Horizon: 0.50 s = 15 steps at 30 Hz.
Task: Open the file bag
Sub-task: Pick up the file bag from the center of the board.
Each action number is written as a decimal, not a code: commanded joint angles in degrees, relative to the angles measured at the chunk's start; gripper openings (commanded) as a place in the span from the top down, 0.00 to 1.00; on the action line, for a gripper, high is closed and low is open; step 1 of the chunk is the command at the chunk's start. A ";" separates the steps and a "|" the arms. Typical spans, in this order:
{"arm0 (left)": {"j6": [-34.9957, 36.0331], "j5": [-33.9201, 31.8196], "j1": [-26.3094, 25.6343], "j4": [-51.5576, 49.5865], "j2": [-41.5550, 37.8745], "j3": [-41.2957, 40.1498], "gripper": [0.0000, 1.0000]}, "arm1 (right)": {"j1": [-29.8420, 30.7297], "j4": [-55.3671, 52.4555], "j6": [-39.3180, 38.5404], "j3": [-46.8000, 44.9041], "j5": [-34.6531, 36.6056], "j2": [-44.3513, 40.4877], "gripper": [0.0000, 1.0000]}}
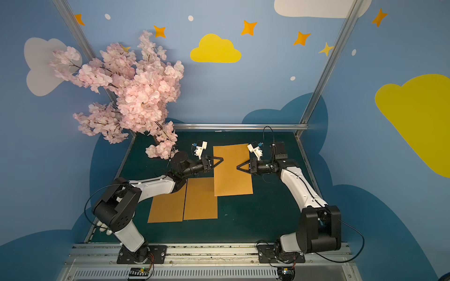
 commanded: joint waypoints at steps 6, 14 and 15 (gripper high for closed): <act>1.80 -1.66 -0.19 3.32 -1.65 -3.25 0.98 | -0.12 2.88 0.87 0.37 0.34 -2.95 0.62; 3.13 -3.90 0.18 2.00 -4.66 -5.66 0.98 | -1.98 4.13 2.23 -0.58 -1.53 -5.18 0.59; 3.40 -4.16 0.18 1.71 -4.93 -5.77 0.98 | -2.06 3.86 2.03 -0.67 -1.89 -5.23 0.59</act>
